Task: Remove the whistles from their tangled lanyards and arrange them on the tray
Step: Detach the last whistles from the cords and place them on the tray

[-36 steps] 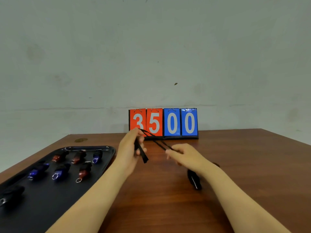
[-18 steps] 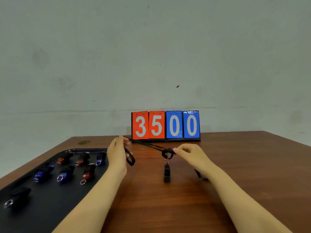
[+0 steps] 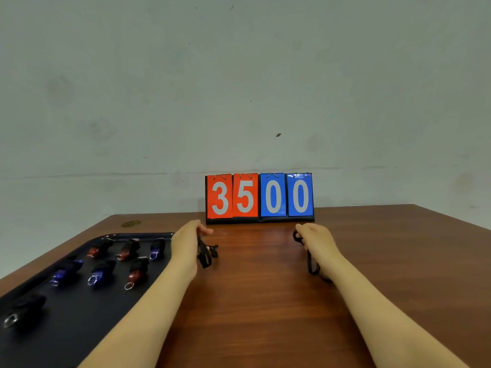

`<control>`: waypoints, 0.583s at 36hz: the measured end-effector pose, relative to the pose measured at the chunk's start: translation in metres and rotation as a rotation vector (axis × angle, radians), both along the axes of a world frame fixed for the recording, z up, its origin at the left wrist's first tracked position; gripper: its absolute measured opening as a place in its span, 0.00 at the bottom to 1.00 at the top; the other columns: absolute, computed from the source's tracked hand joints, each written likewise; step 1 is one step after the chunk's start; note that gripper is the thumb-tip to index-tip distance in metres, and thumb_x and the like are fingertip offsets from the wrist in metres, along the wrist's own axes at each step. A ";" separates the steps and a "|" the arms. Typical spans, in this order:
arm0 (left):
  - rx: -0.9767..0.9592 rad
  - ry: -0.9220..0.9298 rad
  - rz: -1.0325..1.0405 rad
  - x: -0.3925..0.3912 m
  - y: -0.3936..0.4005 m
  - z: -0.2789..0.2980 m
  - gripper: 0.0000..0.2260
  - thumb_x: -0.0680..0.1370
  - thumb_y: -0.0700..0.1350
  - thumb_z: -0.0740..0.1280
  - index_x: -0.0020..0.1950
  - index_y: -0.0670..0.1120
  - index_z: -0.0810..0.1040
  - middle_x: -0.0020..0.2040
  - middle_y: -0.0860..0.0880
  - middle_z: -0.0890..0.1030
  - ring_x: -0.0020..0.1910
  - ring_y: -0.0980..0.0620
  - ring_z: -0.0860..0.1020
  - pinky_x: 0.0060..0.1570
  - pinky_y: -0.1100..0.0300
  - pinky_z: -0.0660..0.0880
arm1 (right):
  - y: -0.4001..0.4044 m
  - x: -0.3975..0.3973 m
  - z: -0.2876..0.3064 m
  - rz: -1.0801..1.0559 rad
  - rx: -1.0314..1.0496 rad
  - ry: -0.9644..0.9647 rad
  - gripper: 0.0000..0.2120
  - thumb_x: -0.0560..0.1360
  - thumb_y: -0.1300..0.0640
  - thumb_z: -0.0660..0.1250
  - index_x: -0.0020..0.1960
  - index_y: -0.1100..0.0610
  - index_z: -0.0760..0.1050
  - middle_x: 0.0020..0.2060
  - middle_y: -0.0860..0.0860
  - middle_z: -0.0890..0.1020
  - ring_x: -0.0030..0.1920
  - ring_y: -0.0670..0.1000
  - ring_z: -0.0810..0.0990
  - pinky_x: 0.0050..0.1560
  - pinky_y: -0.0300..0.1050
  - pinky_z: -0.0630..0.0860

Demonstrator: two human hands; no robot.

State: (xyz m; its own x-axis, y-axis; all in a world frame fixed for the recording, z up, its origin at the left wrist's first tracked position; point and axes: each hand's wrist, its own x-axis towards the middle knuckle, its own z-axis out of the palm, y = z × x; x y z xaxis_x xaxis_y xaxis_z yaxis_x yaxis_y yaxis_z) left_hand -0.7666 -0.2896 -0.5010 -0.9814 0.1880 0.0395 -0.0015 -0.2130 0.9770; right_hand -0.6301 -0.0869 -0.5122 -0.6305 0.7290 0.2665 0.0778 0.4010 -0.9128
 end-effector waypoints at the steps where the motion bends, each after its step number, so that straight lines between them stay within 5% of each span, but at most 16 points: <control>1: -0.093 0.055 -0.046 0.002 0.003 0.000 0.12 0.79 0.40 0.60 0.35 0.44 0.74 0.42 0.46 0.80 0.43 0.48 0.76 0.49 0.52 0.74 | -0.002 0.000 -0.001 0.024 0.094 -0.036 0.14 0.81 0.53 0.59 0.39 0.57 0.75 0.35 0.51 0.77 0.38 0.49 0.74 0.40 0.43 0.70; 6: -0.478 0.327 -0.312 0.013 0.013 0.000 0.14 0.82 0.44 0.59 0.39 0.43 0.76 0.27 0.50 0.73 0.22 0.56 0.69 0.25 0.63 0.67 | -0.011 0.003 -0.003 0.131 0.441 -0.197 0.14 0.80 0.52 0.60 0.36 0.52 0.73 0.35 0.47 0.78 0.37 0.45 0.76 0.39 0.37 0.71; 11: -0.519 0.450 -0.473 0.029 0.014 0.010 0.13 0.82 0.44 0.58 0.40 0.43 0.76 0.21 0.54 0.70 0.18 0.59 0.66 0.27 0.62 0.66 | -0.023 0.003 -0.001 0.254 0.405 -0.142 0.13 0.80 0.52 0.60 0.39 0.55 0.74 0.37 0.49 0.79 0.39 0.46 0.77 0.47 0.42 0.75; 18: -0.544 0.717 -0.398 0.039 0.003 0.013 0.16 0.83 0.48 0.58 0.41 0.44 0.80 0.21 0.54 0.72 0.21 0.60 0.69 0.38 0.59 0.75 | -0.029 0.002 0.003 0.339 0.335 -0.063 0.12 0.80 0.53 0.61 0.38 0.49 0.73 0.36 0.44 0.78 0.41 0.41 0.76 0.47 0.39 0.71; 21: -0.511 0.717 -0.455 0.037 0.002 0.012 0.18 0.83 0.47 0.58 0.37 0.45 0.79 0.21 0.52 0.72 0.22 0.57 0.70 0.39 0.56 0.76 | -0.027 -0.003 0.000 0.208 0.471 -0.088 0.03 0.79 0.51 0.62 0.51 0.45 0.74 0.46 0.42 0.77 0.49 0.40 0.74 0.51 0.38 0.70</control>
